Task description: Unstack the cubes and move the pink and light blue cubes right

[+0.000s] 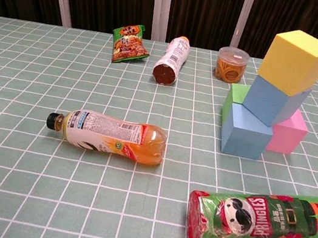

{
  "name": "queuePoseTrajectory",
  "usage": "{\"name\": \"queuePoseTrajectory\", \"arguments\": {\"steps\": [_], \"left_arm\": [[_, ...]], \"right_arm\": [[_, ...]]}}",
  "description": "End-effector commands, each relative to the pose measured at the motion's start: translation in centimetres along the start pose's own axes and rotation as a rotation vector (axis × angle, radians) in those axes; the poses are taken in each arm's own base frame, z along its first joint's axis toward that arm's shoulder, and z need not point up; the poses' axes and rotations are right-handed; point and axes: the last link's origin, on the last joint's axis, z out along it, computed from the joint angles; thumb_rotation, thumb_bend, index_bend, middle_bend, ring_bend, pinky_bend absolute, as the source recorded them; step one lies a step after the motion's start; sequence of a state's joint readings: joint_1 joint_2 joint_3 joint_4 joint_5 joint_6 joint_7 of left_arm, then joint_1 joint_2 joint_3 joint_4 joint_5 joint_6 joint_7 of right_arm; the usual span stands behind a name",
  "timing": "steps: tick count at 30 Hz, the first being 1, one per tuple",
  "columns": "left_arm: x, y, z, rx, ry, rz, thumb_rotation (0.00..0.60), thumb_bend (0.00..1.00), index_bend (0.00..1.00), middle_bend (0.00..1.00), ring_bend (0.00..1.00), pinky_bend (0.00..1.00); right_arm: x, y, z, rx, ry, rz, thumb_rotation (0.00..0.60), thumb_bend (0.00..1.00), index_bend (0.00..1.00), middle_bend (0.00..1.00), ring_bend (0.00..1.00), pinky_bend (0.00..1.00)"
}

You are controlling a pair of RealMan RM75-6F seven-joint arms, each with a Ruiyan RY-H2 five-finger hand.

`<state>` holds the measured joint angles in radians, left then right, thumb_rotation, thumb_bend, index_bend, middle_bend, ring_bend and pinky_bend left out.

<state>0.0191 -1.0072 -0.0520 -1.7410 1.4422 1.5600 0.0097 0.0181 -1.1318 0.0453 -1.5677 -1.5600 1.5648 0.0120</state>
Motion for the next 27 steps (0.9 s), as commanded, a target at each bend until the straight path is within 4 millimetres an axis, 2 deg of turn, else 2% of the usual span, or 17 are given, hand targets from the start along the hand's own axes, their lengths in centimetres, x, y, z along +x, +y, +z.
{"name": "queuePoseTrajectory", "arguments": {"steps": [1,27], "left_arm": [[0.09,-0.09,0.00,-0.001,-0.001,-0.005,0.600,0.15,0.19,0.00,0.00,0.00],[0.29,-0.05,-0.28,0.007,0.016,-0.006,0.600,0.15,0.19,0.00,0.00,0.00]], "right_arm": [[0.14,0.07,-0.13,-0.004,0.004,0.002,0.600,0.08,0.02,0.02,0.06,0.00],[-0.64,-0.55,0.64,0.022,-0.028,0.099,0.600,0.08,0.02,0.02,0.06,0.00]]}}
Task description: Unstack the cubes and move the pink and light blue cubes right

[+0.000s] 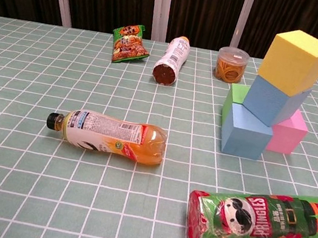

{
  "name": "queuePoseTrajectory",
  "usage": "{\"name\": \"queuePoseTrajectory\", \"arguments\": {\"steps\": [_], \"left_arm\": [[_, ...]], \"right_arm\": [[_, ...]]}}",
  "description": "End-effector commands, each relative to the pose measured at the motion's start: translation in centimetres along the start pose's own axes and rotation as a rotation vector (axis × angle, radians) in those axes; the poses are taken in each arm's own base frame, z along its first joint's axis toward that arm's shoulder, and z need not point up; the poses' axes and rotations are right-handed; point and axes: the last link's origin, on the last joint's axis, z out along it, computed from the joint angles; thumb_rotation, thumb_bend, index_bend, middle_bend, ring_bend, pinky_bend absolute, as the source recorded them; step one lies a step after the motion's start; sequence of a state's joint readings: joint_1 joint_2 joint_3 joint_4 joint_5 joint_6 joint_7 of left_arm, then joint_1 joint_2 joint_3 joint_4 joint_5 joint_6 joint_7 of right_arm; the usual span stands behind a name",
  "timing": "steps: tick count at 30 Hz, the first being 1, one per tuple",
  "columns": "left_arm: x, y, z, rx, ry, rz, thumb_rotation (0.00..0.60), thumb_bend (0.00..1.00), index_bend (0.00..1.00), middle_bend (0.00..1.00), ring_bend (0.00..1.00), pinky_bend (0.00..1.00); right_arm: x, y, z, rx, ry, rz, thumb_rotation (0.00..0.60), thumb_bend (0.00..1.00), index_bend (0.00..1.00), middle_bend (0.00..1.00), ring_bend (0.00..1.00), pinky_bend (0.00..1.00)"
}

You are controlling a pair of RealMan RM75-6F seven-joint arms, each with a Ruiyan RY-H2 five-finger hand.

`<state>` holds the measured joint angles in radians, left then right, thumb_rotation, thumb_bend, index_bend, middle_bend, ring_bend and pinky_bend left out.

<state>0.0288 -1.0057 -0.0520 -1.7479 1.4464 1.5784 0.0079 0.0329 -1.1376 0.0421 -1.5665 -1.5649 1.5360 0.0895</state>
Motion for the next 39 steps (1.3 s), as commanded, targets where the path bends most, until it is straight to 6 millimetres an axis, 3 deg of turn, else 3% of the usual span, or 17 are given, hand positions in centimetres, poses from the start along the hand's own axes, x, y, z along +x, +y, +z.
{"name": "queuePoseTrajectory", "arguments": {"steps": [1,5,13,20,29,39], "left_arm": [[0.0,-0.1,0.0,0.004,0.001,0.001,0.600,0.15,0.19,0.00,0.00,0.00],[-0.2,0.0,0.2,0.004,-0.009,0.007,0.600,0.15,0.19,0.00,0.00,0.00],[-0.5,0.5,0.1,-0.004,-0.011,0.027,0.600,0.15,0.19,0.00,0.00,0.00],[-0.5,0.4,0.2,0.011,-0.007,0.031,0.600,0.15,0.19,0.00,0.00,0.00],[-0.4,0.2,0.3,0.025,-0.001,0.035,0.600,0.15,0.19,0.00,0.00,0.00],[-0.6,0.3,0.2,0.038,0.004,0.054,0.600,0.15,0.19,0.00,0.00,0.00]], "right_arm": [[-0.2,-0.3,0.5,0.010,-0.004,0.032,0.600,0.08,0.02,0.02,0.06,0.00],[-0.8,-0.9,2.6,0.051,-0.065,0.112,0.600,0.08,0.02,0.02,0.06,0.00],[-1.7,-2.6,9.6,0.090,-0.189,0.223,0.600,0.08,0.02,0.02,0.06,0.00],[-4.1,-4.6,14.3,0.053,-0.282,0.340,0.600,0.08,0.02,0.01,0.01,0.00],[-6.8,-6.8,17.2,0.037,-0.289,0.360,0.600,0.08,0.02,0.01,0.00,0.00],[-8.5,-8.0,19.0,0.027,-0.331,0.363,0.600,0.08,0.02,0.02,0.00,0.00]]}}
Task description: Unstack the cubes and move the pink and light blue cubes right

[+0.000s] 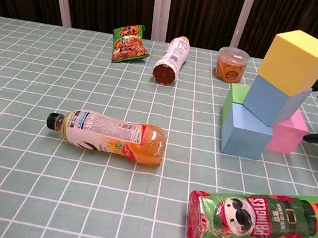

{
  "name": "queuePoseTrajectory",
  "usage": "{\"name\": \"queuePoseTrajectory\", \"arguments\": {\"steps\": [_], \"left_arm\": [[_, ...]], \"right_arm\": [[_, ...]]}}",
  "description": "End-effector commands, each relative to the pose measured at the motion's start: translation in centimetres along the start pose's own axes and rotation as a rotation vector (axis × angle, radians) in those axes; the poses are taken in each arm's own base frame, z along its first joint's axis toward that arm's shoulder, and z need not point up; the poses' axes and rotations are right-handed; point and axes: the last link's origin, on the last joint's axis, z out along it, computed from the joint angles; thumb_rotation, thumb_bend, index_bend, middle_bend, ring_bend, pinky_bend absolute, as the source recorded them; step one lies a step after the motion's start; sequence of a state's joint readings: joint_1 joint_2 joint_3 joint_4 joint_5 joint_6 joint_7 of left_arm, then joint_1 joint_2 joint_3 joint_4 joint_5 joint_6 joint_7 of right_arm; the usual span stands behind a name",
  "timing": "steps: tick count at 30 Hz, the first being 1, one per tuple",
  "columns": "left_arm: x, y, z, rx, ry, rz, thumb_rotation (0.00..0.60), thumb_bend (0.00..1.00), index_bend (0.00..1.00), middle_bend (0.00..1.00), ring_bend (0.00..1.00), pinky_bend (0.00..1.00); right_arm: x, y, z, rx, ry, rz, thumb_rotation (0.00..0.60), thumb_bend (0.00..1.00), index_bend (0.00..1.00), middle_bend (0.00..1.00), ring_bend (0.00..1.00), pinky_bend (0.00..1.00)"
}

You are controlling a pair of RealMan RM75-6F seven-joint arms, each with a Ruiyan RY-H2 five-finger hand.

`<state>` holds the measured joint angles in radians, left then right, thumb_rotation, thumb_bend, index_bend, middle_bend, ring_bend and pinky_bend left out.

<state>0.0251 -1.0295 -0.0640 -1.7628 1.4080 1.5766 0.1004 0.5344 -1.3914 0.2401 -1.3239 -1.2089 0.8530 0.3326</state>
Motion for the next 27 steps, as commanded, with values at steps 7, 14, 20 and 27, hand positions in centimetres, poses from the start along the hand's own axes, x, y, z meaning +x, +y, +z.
{"name": "queuePoseTrajectory", "arguments": {"steps": [7,14,20,27], "left_arm": [[-0.1,0.1,-0.1,0.016,0.004,0.012,0.600,0.15,0.19,0.00,0.00,0.00],[-0.1,0.0,0.0,0.028,0.006,0.018,0.600,0.15,0.19,0.00,0.00,0.00],[-0.1,0.1,-0.1,0.029,0.005,0.021,0.600,0.15,0.19,0.00,0.00,0.00],[-0.1,0.0,-0.2,0.035,0.004,0.015,0.600,0.15,0.19,0.00,0.00,0.00]], "right_arm": [[-1.3,-0.8,1.7,0.009,-0.037,-0.022,0.600,0.08,0.02,0.02,0.03,0.00],[-2.2,-1.3,2.7,0.017,-0.052,-0.039,0.600,0.08,0.10,0.08,0.13,0.00],[-3.0,-1.6,3.7,0.018,-0.072,-0.088,0.600,0.08,0.24,0.18,0.23,0.00],[-3.1,-1.9,3.9,0.025,-0.075,-0.144,0.600,0.16,0.56,0.42,0.45,0.00]]}}
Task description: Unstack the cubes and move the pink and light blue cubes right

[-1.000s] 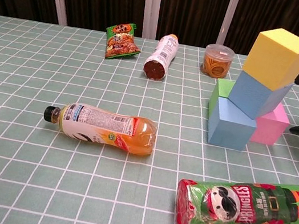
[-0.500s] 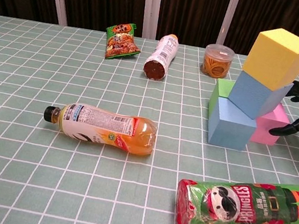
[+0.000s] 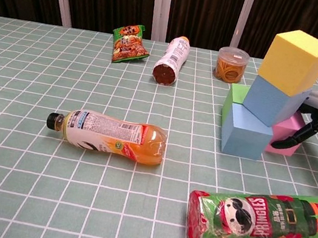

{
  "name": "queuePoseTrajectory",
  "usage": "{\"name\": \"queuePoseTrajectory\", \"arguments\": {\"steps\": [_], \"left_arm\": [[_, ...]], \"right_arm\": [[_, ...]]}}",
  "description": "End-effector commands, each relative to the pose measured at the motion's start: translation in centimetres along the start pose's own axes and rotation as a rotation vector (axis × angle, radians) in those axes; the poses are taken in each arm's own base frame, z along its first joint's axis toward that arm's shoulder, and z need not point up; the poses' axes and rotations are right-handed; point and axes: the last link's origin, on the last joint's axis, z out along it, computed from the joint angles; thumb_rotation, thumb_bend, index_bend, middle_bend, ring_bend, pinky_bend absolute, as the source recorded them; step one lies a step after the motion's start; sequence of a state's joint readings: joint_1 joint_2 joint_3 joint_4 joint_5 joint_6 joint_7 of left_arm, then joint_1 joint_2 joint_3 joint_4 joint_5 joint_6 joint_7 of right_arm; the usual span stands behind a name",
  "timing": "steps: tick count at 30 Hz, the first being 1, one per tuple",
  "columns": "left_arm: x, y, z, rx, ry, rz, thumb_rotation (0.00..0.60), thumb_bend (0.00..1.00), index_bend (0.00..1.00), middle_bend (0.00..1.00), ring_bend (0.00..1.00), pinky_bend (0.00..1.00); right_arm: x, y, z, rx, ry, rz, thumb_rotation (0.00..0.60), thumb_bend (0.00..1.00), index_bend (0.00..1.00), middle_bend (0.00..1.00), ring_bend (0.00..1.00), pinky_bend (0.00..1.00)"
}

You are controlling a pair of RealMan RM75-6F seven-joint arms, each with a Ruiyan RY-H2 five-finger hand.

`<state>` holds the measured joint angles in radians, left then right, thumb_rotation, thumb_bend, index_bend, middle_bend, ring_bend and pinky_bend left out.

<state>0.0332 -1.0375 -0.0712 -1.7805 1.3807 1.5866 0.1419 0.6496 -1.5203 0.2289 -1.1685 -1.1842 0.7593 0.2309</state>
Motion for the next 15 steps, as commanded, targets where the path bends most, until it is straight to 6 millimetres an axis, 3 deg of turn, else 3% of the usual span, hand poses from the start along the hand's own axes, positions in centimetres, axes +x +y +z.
{"name": "queuePoseTrajectory", "arguments": {"steps": [1,8,15], "left_arm": [[0.0,0.0,0.0,-0.002,-0.003,-0.001,0.600,0.15,0.19,0.00,0.00,0.00],[0.0,0.0,0.0,0.000,-0.005,-0.006,0.600,0.15,0.18,0.00,0.00,0.00],[0.0,0.1,0.0,-0.009,-0.015,-0.011,0.600,0.15,0.18,0.00,0.00,0.00]], "right_arm": [[0.0,-0.1,-0.1,0.004,0.002,-0.017,0.600,0.17,0.59,0.43,0.46,0.00],[0.7,-0.7,-0.3,0.016,0.053,-0.007,0.600,0.19,0.65,0.47,0.51,0.00],[2.5,-4.3,0.0,0.088,0.089,-0.032,0.600,0.19,0.65,0.48,0.53,0.03]]}}
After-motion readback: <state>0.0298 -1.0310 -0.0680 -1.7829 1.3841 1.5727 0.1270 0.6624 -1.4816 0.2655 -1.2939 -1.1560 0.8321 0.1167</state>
